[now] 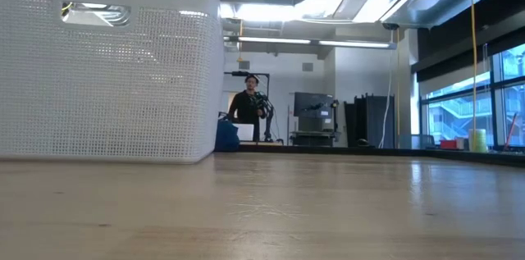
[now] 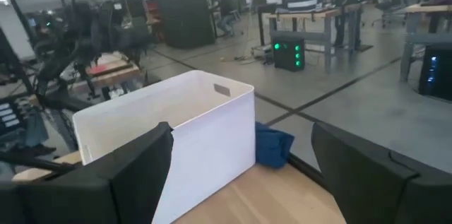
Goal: Pick & place medical supplies in basket/bin
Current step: Return to Home Position
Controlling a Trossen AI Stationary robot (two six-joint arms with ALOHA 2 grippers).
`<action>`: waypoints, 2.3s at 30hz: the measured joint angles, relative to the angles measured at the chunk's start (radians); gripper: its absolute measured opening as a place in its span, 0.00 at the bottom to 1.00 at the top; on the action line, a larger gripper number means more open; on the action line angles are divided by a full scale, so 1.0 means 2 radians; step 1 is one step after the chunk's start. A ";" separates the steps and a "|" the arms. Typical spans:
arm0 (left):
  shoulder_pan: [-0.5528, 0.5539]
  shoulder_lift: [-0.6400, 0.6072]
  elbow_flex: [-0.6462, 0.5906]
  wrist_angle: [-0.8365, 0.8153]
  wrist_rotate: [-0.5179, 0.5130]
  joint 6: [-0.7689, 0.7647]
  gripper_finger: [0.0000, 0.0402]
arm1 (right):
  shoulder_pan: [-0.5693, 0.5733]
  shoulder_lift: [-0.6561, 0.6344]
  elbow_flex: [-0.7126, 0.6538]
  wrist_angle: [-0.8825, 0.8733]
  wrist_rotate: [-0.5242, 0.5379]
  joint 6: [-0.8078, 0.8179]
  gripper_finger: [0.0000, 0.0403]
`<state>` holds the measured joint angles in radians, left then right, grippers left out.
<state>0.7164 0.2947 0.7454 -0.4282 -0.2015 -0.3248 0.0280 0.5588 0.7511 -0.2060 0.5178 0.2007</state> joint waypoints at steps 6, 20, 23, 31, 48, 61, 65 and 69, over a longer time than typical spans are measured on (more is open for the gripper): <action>0.000 -0.093 -0.053 -0.004 -0.056 -0.016 0.77 | 0.000 -0.021 -0.014 0.006 0.008 0.001 0.84; 0.000 -0.147 -0.088 -0.111 -0.197 -0.027 0.77 | 0.000 -0.023 -0.019 0.011 0.030 0.002 0.84; 0.000 -0.147 -0.090 -0.140 -0.239 -0.030 0.77 | 0.000 -0.023 -0.019 0.011 0.030 0.002 0.84; 0.000 -0.147 -0.097 -0.207 -0.349 -0.109 0.77 | 0.000 -0.023 -0.019 -0.001 0.030 0.003 0.84; 0.000 -0.144 -0.137 -0.246 -0.395 -0.268 0.77 | 0.000 -0.023 -0.019 -0.008 0.041 0.002 0.84; 0.000 -0.144 -0.208 -0.246 -0.491 -0.349 0.77 | 0.000 -0.023 -0.019 -0.008 0.041 0.016 0.84; 0.000 -0.142 -0.225 -0.251 -0.470 -0.366 0.77 | 0.000 -0.023 -0.019 -0.008 0.041 0.017 0.84; 0.000 -0.140 -0.248 -0.247 -0.417 -0.353 0.77 | 0.000 -0.023 -0.019 -0.008 0.041 0.017 0.84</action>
<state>0.7162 0.0139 0.2500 -0.9212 -1.0350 -1.0312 0.0273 0.5120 0.7139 -0.2217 0.6007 0.2344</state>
